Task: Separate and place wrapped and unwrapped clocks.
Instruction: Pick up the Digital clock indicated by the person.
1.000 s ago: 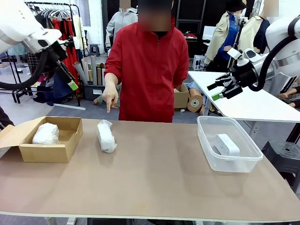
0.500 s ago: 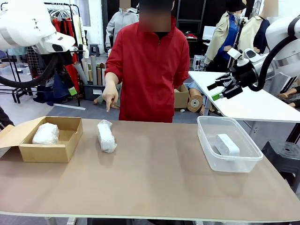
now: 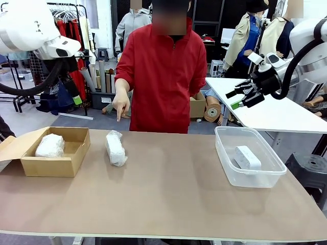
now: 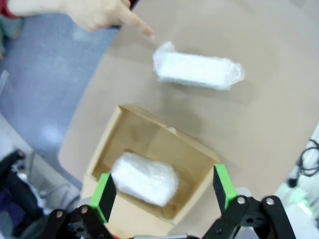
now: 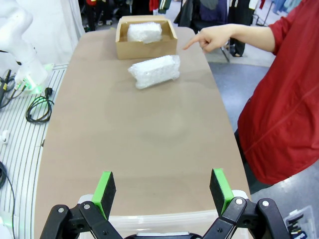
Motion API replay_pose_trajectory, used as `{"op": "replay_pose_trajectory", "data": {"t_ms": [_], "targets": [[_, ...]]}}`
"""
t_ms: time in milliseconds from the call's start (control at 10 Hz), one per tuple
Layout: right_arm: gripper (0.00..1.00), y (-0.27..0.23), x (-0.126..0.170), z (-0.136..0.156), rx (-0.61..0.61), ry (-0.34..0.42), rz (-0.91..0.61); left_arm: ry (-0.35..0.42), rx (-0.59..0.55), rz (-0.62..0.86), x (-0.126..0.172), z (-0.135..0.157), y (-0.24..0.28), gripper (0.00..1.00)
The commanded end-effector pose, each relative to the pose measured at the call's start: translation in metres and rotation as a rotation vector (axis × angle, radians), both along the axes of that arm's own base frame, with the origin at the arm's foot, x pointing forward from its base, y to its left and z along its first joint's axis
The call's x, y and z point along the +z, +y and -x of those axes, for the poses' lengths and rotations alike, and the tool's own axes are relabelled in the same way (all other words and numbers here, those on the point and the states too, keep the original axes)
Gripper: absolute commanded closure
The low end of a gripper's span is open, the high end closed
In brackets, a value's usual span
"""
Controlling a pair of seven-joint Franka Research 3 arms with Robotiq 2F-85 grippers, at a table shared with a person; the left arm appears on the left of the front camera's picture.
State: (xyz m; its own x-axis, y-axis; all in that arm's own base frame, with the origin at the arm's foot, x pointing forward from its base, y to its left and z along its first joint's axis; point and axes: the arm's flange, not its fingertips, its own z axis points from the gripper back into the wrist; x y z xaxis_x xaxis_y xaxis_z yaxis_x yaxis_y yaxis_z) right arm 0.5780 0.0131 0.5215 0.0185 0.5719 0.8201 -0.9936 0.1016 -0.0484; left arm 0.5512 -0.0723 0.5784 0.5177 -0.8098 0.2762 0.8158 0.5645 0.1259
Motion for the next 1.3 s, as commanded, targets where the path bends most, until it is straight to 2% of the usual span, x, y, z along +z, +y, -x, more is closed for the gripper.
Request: {"op": "replay_pose_trajectory", "data": {"t_ms": [0, 300, 400, 500, 700, 900, 1000, 1200], "targets": [[0.0, 0.0, 0.003, 0.001, 0.002, -0.016, -0.001, 0.192, 0.285, -0.121, -0.004, -0.002, -0.029, 0.0], [0.0, 0.0, 0.003, 0.001, 0.002, -0.016, -0.001, 0.244, 0.576, -0.141, -0.012, 0.012, -0.082, 0.0], [0.0, 0.0, 0.003, 0.001, 0.002, -0.016, -0.001, 0.197, 0.593, -0.062, -0.017, 0.014, -0.099, 0.0], [0.0, 0.0, 0.003, 0.001, 0.002, -0.016, -0.001, 0.163, 0.668, 0.005, -0.022, 0.017, -0.118, 0.0], [0.0, 0.0, 0.003, 0.001, 0.002, -0.016, -0.001, 0.108, 0.802, 0.039, -0.044, 0.02, -0.147, 0.0], [0.0, 0.0, 0.003, 0.001, 0.002, -0.016, -0.001, 0.01, 0.928, 0.105, -0.055, 0.021, -0.167, 0.0], [0.0, 0.0, 0.003, 0.001, 0.002, -0.016, -0.001, 0.016, 0.926, 0.093, -0.071, 0.02, -0.187, 0.0], [0.0, 0.0, 0.003, 0.001, 0.002, -0.016, -0.001, 0.091, 0.788, 0.092, -0.09, 0.021, -0.213, 0.0]]}}
